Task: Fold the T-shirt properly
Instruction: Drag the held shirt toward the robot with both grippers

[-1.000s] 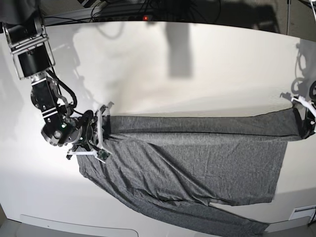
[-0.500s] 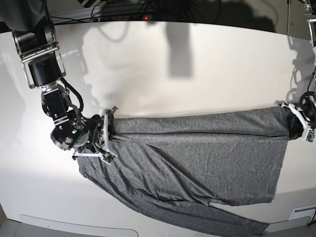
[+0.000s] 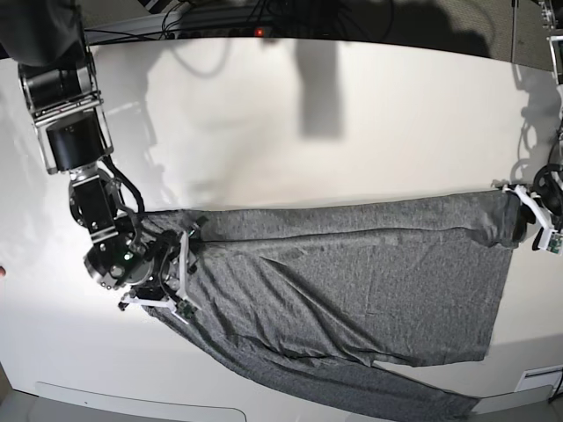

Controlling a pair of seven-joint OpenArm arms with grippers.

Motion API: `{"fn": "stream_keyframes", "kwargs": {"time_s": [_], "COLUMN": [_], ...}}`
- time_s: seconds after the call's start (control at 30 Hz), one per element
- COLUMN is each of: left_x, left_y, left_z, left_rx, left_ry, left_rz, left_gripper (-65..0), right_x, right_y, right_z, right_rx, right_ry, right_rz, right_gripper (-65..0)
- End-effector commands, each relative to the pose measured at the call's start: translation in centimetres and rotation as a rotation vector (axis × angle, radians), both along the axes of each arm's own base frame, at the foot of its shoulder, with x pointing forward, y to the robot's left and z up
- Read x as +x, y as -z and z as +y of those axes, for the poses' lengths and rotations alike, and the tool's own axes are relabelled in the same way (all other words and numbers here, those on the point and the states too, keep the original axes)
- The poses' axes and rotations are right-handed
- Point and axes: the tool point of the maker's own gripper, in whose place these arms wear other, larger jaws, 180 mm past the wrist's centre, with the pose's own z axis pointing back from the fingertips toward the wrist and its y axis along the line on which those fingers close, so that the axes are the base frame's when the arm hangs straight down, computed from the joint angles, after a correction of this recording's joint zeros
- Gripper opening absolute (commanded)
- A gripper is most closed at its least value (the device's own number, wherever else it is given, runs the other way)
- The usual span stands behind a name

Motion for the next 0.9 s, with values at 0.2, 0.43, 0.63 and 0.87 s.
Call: {"fn": "stream_keyframes", "kwargs": {"time_s": [0.2, 0.43, 0.63, 0.87], "left_x": [1.5, 1.3, 0.7, 0.7], "left_y": [-3.8, -3.4, -1.6, -0.4], "left_z": [1.4, -0.4, -2.1, -1.8], "left_rx": [-0.193, -0.375, -0.409, -0.438], "left_ry": [-0.121, -0.150, -0.149, -0.220], "left_rz": [-0.032, 0.020, 0.066, 0.027], "left_gripper": [-61.2, -65.0, -65.0, -65.0], "right_x": [1.0, -0.8, -3.4, -4.1], "right_y": [-4.1, -2.6, -0.3, 2.0], "right_z": [2.9, 2.9, 2.8, 2.0], "right_rx": [0.177, 0.198, 0.229, 0.219], "right_ry": [0.008, 0.039, 0.061, 0.065], "right_rz": [-0.026, 0.087, 0.185, 0.156], "right_gripper": [-53.6, -65.0, -65.0, -65.0]}}
